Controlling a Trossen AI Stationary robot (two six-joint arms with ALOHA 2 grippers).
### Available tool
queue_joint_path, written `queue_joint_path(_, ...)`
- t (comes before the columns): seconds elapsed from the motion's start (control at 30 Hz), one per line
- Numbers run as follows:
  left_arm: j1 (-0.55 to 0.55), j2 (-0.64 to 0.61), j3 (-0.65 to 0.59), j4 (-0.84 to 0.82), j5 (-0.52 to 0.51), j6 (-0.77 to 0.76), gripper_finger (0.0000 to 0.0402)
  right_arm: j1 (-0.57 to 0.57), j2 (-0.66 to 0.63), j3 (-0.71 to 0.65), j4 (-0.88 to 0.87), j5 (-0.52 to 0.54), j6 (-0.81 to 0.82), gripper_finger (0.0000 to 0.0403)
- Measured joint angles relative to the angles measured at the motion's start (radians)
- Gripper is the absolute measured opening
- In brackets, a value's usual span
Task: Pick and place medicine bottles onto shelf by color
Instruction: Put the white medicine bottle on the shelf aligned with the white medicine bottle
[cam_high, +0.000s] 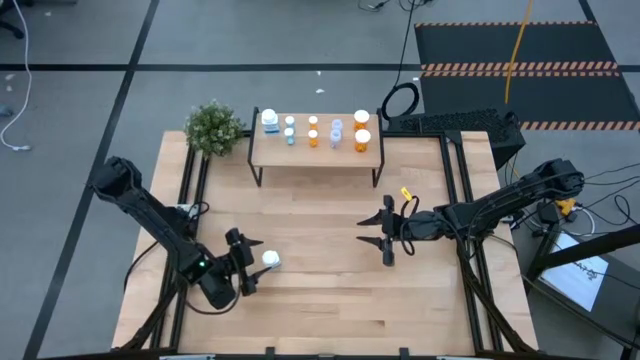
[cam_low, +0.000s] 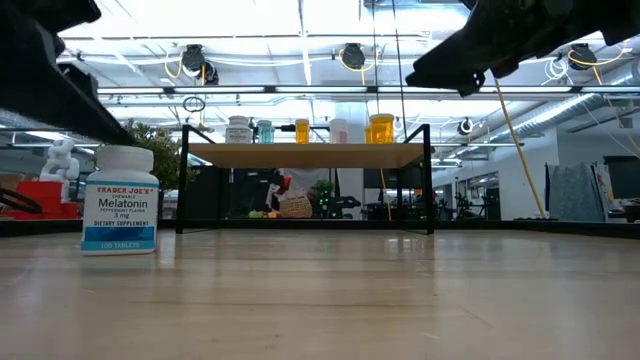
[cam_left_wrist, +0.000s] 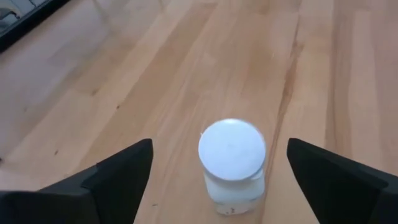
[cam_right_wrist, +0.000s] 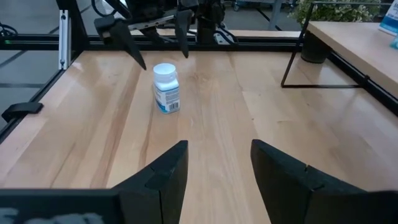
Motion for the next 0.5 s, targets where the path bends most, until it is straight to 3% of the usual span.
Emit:
queue_joint_path(0.23, 0.005, 0.081, 0.000, 0.061, 0.000, -0.041, 0.0365, 0.002, 0.000, 0.000, -0.006, 0.000, 0.009, 0.0169)
queue_joint_path(0.5, 0.008, 0.114, 0.000, 0.123, 0.000, -0.041, 0.0296, 0.002, 0.000, 0.000, -0.006, 0.000, 0.007, 0.0169)
